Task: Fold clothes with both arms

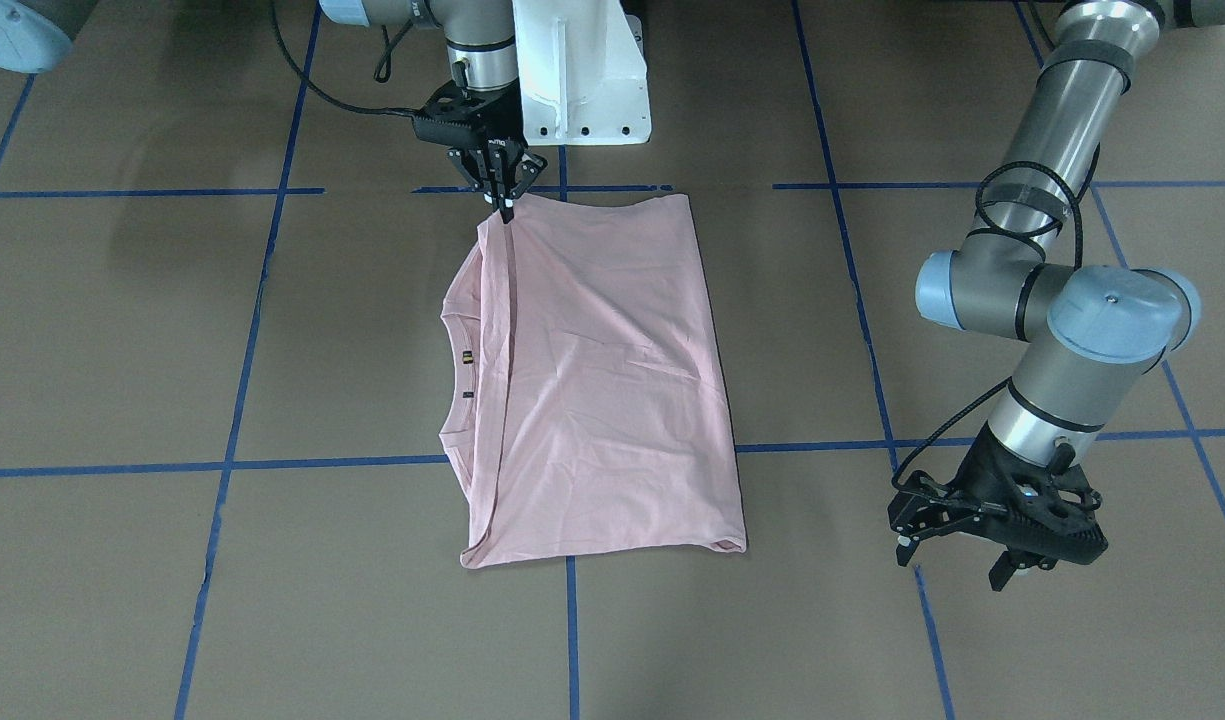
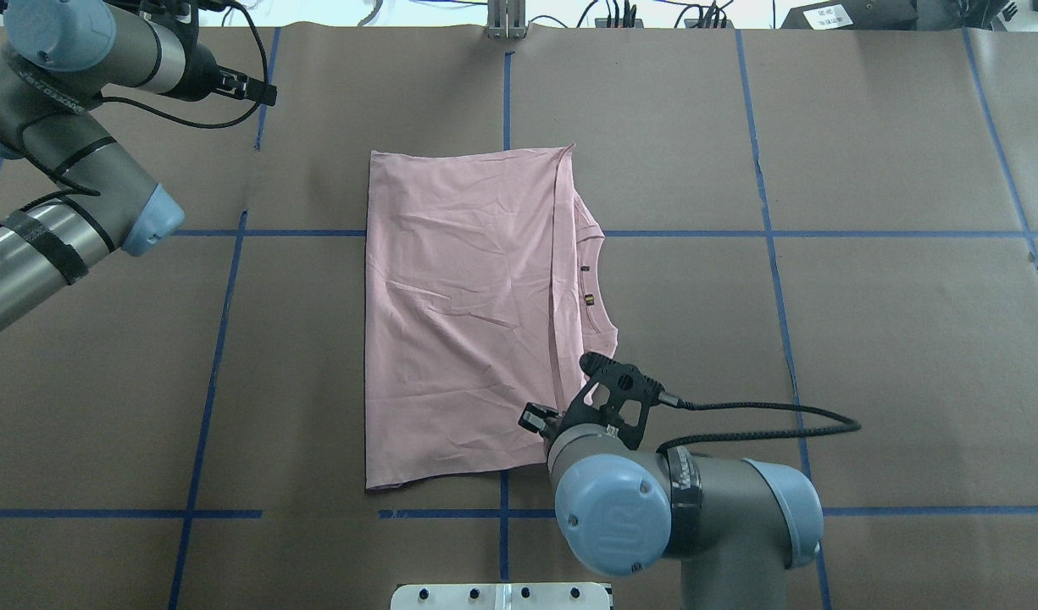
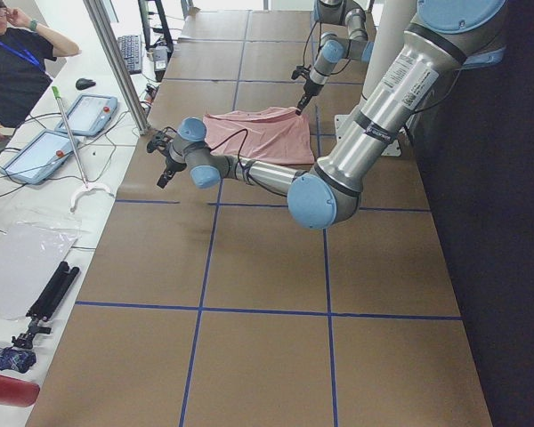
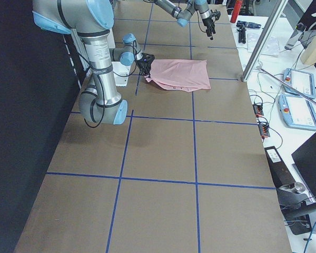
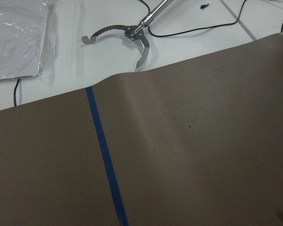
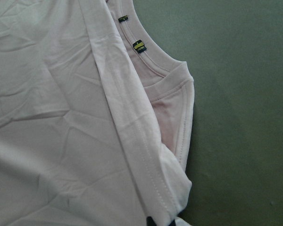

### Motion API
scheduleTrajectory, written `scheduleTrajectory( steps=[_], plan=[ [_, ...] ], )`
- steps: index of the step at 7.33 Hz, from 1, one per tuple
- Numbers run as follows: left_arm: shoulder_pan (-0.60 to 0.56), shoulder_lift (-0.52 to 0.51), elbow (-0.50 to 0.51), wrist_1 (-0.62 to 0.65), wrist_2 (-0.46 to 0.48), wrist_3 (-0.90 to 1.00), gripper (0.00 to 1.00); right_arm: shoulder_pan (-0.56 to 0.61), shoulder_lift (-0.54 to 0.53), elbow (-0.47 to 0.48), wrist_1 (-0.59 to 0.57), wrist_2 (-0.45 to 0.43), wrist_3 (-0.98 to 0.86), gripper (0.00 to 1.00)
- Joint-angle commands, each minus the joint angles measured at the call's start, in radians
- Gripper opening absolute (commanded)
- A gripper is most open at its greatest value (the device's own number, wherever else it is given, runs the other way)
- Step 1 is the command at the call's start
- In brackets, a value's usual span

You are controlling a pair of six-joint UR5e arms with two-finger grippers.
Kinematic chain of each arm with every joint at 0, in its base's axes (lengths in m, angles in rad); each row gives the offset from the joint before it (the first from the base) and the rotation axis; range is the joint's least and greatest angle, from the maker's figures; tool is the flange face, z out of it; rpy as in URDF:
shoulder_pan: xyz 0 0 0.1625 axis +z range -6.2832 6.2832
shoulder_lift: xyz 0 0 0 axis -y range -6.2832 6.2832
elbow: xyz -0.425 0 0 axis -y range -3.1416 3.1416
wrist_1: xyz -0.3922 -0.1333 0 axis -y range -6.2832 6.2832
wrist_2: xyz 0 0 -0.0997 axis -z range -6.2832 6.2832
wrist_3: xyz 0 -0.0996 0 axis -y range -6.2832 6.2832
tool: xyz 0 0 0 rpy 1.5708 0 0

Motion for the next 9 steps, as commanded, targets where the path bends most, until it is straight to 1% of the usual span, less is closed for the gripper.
scheduleTrajectory(
  steps=[1,2,3,4,5,6,7,8,9],
  plan=[
    [0.000,0.000,-0.002,0.000,0.000,0.000,1.00,-0.035,-0.012,0.010,-0.001,-0.024,0.006,0.26],
    [0.002,0.000,-0.015,0.006,0.000,-0.002,1.00,-0.024,-0.018,0.013,-0.002,-0.016,-0.035,0.99],
    [0.002,0.023,-0.058,0.017,-0.002,-0.002,1.00,-0.006,-0.018,0.069,-0.006,-0.010,-0.140,1.00],
    [0.003,0.063,-0.133,0.026,-0.041,-0.032,1.00,0.037,-0.021,0.150,-0.056,0.022,-0.223,1.00],
    [0.003,0.096,-0.238,0.079,-0.087,-0.140,1.00,0.103,-0.021,0.172,-0.076,0.110,-0.253,1.00],
    [0.064,0.141,-0.385,0.154,-0.081,-0.252,1.00,0.137,-0.031,0.177,-0.070,0.152,-0.286,1.00],
    [0.162,0.217,-0.545,0.207,-0.036,-0.372,1.00,0.146,-0.033,0.177,-0.067,0.151,-0.302,1.00],
    [0.263,0.297,-0.701,0.268,0.004,-0.462,1.00,0.146,-0.047,0.181,0.000,0.151,-0.302,1.00],
    [0.388,0.361,-0.854,0.346,0.094,-0.571,1.00,0.149,-0.065,0.181,0.029,0.152,-0.304,1.00]
  ],
)
